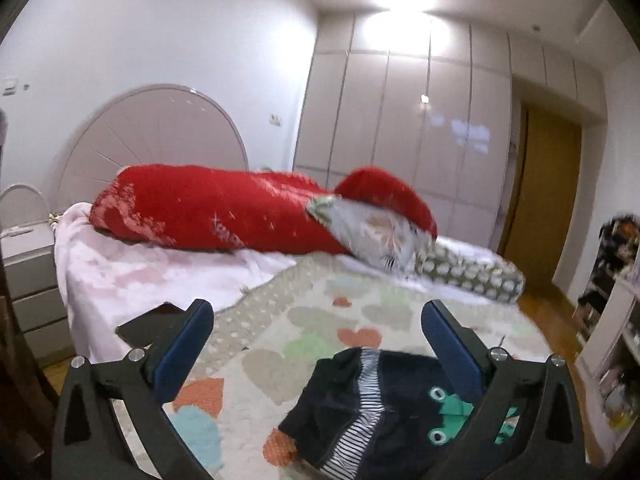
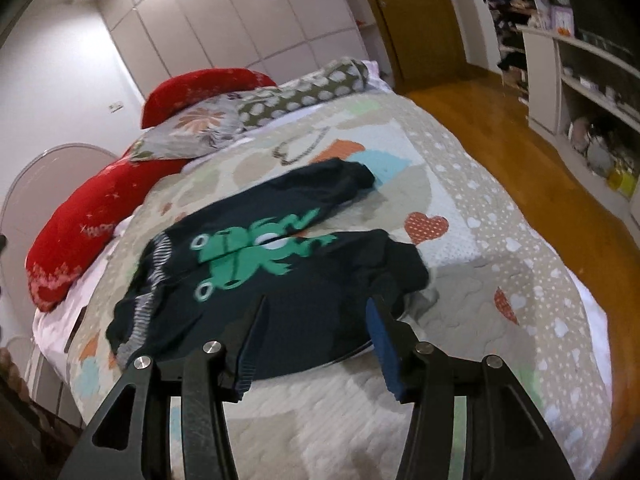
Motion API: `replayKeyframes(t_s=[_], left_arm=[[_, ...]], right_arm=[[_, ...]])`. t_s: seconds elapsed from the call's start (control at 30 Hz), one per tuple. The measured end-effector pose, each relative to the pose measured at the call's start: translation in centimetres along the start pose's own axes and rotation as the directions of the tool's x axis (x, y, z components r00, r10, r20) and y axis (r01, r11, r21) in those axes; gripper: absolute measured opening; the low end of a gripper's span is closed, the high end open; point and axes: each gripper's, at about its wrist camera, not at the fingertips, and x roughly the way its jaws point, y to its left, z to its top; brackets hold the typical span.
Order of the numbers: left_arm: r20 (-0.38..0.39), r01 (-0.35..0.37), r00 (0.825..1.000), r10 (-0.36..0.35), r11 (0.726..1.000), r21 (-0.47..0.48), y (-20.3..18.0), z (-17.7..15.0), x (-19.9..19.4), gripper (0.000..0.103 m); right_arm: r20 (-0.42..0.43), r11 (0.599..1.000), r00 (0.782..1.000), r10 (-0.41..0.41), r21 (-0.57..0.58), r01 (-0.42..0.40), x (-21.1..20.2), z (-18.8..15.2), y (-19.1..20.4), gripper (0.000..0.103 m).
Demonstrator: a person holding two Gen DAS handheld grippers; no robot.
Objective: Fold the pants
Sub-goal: 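Lay the frog-print pants flat on the quilt with both grippers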
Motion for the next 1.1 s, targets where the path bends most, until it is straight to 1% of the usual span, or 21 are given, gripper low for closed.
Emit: replayKeyframes(t_s=[0.1, 0.17, 0.27, 0.33, 0.37, 0.4, 0.47, 0.53, 0.6, 0.77, 0.83, 1.0, 1.1], left_arm=[[-0.003, 0.060, 0.998, -0.061, 0.998, -0.032, 0.6, 0.3, -1.8, 0.103], [-0.017, 0.115, 0.993, -0.115, 0.993, -0.029, 0.5, 0.2, -2.3, 0.103], [-0.054, 0.126, 0.990, -0.127, 0.992, -0.017, 0.0, -0.7, -2.4, 0.103], [-0.122, 0.155, 0.980, -0.158, 0.987, -0.036, -0.4, -1.6, -1.9, 0.103], [-0.155, 0.169, 0.972, -0.175, 0.984, -0.050, -0.4, -2.0, -1.5, 0.103], [-0.203, 0.173, 0.962, -0.182, 0.983, -0.063, -0.6, -2.7, -0.8, 0.103], [-0.267, 0.141, 0.953, -0.146, 0.989, -0.038, -1.3, -3.8, -0.1, 0.103], [-0.332, 0.109, 0.939, -0.091, 0.993, 0.035, -2.3, -5.2, 0.8, 0.103], [-0.365, 0.111, 0.928, -0.077, 0.991, 0.074, -3.1, -6.6, 1.1, 0.103], [-0.387, 0.135, 0.919, -0.073, 0.982, 0.135, -4.2, -8.2, 0.9, 0.103], [-0.401, 0.143, 0.913, -0.070, 0.977, 0.156, -4.6, -8.5, 0.7, 0.103], [-0.447, 0.152, 0.892, -0.066, 0.975, 0.160, -4.8, -9.0, 1.4, 0.103], [-0.466, 0.150, 0.883, -0.058, 0.975, 0.163, -4.8, -9.4, 1.7, 0.103]], right_arm=[[0.044, 1.000, 0.999, 0.015, -0.019, -0.014, -2.1, -0.5, 1.1, 0.059], [0.075, 0.999, 0.997, 0.022, -0.041, -0.019, -3.4, -0.8, 1.9, 0.062], [0.120, 0.994, 0.993, 0.016, -0.108, -0.003, -4.5, -1.1, 3.5, 0.068], [0.129, 0.988, 0.992, 0.010, -0.152, 0.010, -4.5, -1.4, 4.5, 0.069], [0.126, 0.986, 0.992, 0.010, -0.164, 0.011, -4.4, -1.5, 4.8, 0.069], [0.122, 0.984, 0.993, 0.010, -0.175, 0.011, -4.2, -1.8, 5.2, 0.069], [0.109, 0.981, 0.994, 0.001, -0.192, 0.020, -3.8, -2.3, 5.6, 0.069], [0.093, 0.979, 0.996, -0.009, -0.204, 0.028, -3.3, -2.7, 6.0, 0.069], [0.073, 0.979, 0.997, -0.007, -0.202, 0.021, -2.8, -3.0, 6.0, 0.069], [0.059, 0.979, 0.998, -0.022, -0.201, 0.034, -2.3, -3.5, 6.2, 0.069], [0.052, 0.979, 0.998, -0.025, -0.200, 0.035, -2.1, -3.6, 6.2, 0.070], [0.034, 0.980, 0.999, -0.031, -0.196, 0.037, -1.7, -3.9, 6.2, 0.070], [0.028, 0.981, 0.999, -0.034, -0.189, 0.039, -1.6, -4.0, 6.0, 0.070]])
